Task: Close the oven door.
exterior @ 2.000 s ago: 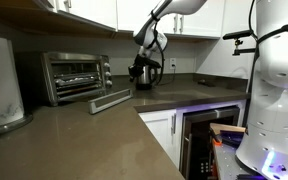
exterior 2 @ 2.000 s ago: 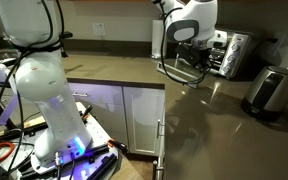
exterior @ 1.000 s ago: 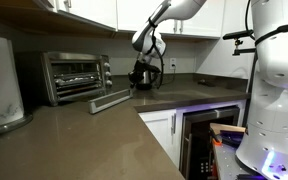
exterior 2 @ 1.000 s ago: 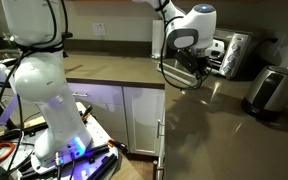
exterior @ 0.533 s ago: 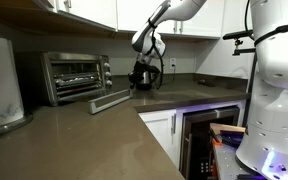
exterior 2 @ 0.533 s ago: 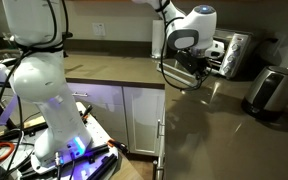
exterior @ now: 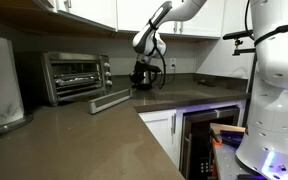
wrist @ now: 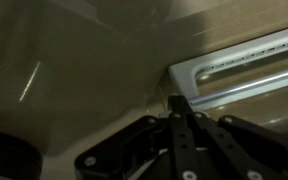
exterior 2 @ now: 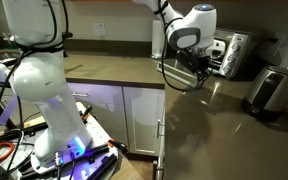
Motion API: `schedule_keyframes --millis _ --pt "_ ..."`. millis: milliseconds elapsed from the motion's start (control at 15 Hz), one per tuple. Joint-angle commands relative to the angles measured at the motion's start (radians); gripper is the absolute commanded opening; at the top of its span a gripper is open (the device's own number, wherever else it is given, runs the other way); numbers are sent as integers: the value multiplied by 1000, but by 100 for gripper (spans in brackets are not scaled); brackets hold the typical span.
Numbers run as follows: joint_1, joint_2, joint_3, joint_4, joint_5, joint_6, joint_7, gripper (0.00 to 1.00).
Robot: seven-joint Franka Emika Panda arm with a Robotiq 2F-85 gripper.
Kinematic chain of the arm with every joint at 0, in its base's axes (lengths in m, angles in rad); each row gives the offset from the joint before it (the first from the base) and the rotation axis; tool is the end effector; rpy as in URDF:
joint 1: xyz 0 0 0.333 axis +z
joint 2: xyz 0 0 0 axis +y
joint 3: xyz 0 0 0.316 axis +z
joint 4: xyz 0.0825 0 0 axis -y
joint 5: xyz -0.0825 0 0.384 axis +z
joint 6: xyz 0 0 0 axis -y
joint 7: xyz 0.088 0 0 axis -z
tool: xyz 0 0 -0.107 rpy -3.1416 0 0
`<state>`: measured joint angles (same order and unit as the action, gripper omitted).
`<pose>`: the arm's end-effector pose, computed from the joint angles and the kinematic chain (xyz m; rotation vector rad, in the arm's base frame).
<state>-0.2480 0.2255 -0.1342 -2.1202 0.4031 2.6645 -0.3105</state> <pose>0.5520 -0.2318 0.3387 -2.9416 0.5851 -0.5648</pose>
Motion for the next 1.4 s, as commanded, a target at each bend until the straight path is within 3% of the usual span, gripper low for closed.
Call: schedule_keyframes --millis 0,667,1067,1333 --pt "-23 23 20 21 16 7 10 0" --pt "-92 77 109 69 162 62 -75 0" --pt "-162 68 177 102 406 25 -294 0" --pt "-182 69 192 110 480 7 -366 0"
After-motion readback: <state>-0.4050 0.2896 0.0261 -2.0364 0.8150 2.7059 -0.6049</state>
